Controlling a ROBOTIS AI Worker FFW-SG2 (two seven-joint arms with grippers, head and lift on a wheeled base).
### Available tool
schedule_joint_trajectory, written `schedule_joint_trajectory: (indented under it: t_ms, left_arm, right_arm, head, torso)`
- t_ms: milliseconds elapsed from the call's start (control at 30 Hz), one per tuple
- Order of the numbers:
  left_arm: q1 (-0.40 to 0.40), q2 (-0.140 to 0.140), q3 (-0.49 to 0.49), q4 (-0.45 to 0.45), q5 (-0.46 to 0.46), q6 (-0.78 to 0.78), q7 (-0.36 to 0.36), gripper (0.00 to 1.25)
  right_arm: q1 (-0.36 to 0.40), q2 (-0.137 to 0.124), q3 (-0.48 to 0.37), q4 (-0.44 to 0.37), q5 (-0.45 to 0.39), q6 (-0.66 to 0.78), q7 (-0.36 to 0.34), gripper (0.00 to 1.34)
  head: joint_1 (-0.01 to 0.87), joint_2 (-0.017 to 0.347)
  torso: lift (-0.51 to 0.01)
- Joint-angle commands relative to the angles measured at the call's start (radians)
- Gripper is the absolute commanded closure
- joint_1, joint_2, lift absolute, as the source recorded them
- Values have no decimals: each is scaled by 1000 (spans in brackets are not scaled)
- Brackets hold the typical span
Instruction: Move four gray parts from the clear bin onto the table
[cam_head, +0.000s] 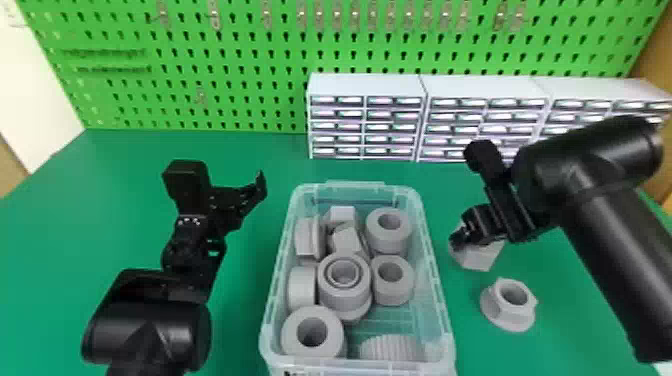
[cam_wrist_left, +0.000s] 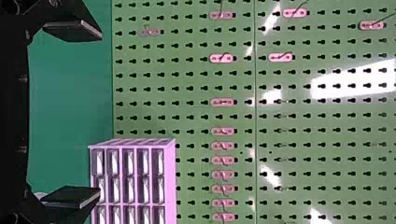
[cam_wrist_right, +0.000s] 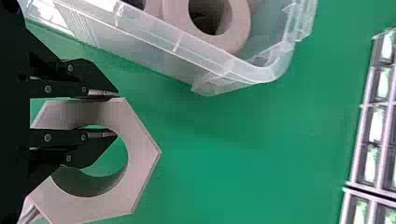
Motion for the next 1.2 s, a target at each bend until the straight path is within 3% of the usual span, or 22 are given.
schedule_joint_trajectory:
  t_ms: [0,1167]
  left_arm:
    - [0,0,0,2,0,0,0,117]
    - [-5,0,-11,5,6,0,6,116]
  right_arm:
    - [3,3,13,35,8,-28,9,1004]
    - [17,19,39,227,21,-190,61,1004]
  head:
    - [693,72]
    - [693,72]
  torso:
    - [-52]
    - [-52]
